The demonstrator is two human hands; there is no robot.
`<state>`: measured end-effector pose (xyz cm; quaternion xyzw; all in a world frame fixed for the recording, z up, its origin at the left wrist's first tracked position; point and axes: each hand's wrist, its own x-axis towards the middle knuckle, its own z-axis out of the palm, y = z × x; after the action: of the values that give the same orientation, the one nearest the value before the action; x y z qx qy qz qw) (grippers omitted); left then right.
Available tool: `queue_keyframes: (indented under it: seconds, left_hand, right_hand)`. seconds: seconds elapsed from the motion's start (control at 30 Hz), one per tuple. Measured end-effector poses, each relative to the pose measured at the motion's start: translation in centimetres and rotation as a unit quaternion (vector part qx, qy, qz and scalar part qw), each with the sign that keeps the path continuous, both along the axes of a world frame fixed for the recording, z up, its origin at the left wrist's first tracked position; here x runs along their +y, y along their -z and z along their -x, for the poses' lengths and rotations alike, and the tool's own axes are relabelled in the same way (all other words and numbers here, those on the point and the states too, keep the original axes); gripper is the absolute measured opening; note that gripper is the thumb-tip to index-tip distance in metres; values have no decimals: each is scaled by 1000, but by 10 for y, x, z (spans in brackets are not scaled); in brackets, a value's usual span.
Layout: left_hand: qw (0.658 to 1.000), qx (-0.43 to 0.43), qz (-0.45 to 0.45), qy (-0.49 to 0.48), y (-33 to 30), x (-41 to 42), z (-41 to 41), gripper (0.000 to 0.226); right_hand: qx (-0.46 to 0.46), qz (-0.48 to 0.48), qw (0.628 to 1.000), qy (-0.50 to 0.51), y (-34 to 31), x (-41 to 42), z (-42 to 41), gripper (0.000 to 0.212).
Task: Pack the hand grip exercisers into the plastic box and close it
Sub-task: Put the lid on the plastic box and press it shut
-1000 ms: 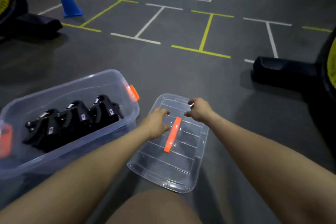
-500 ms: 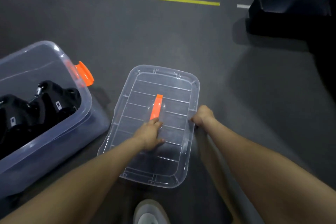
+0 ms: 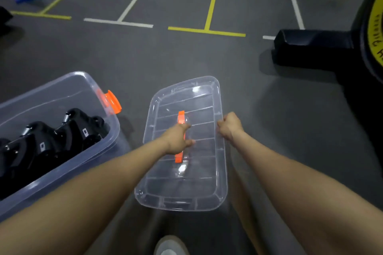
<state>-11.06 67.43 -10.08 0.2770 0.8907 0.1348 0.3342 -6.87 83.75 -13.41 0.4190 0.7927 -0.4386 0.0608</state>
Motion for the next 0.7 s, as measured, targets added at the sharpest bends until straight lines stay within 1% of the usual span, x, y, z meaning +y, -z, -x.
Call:
queue_keyframes:
  seconds: [0.03, 0.07, 0.17, 0.23, 0.27, 0.3, 0.33, 0.4, 0.43, 0.5, 0.53, 0.6, 0.63, 0.7]
  left_hand:
    - [1000, 5, -22, -17, -15, 5, 6, 64]
    - [998, 10, -48, -34, -31, 9, 12, 63]
    - [986, 29, -130, -103, -82, 17, 26, 60]
    - [967, 28, -191, -165, -113, 19, 37, 60]
    - [951, 6, -232, -202, -128, 20, 41, 61]
    - [928, -33, -283, -241, -144, 20, 44, 61]
    - [895, -79, -336, -282, -160, 19, 48, 60]
    - [811, -150, -427, -372, -192, 10, 53, 53]
    - [763, -169, -463, -418, -204, 1, 55, 47]
    - [674, -165, -515, -502, -221, -26, 61, 35]
    - [638, -155, -534, -533, -225, -43, 63, 35]
    - [581, -131, -559, -577, -227, -80, 66, 34]
    - [557, -121, -568, -593, -226, -100, 66, 30]
    - [526, -108, -575, -618, -223, -139, 64, 7]
  right_hand:
    - [29, -15, 999, -5, -13, 1, 5, 30]
    - [55, -25, 998, -9, -31, -1, 8, 31]
    - [142, -30, 989, -27, -90, -7, 18, 20]
    - [196, -40, 977, -67, -132, -10, 21, 21]
    - [216, -46, 970, -103, -153, -13, 22, 17]
    - [235, -50, 960, -145, -174, -17, 23, 12]
    - [247, -50, 949, -189, -193, -23, 24, 11]
    - [256, -65, 926, -269, -223, -37, 30, 16]
    - [253, -88, 916, -298, -234, -46, 35, 24]
    - [245, -148, 893, -348, -254, -70, 44, 40]
    - [242, -177, 880, -368, -261, -85, 49, 46]
    - [243, -206, 855, -410, -271, -120, 56, 53]
    - [244, -205, 843, -433, -271, -138, 61, 56]
    - [222, -208, 821, -484, -264, -170, 70, 62]
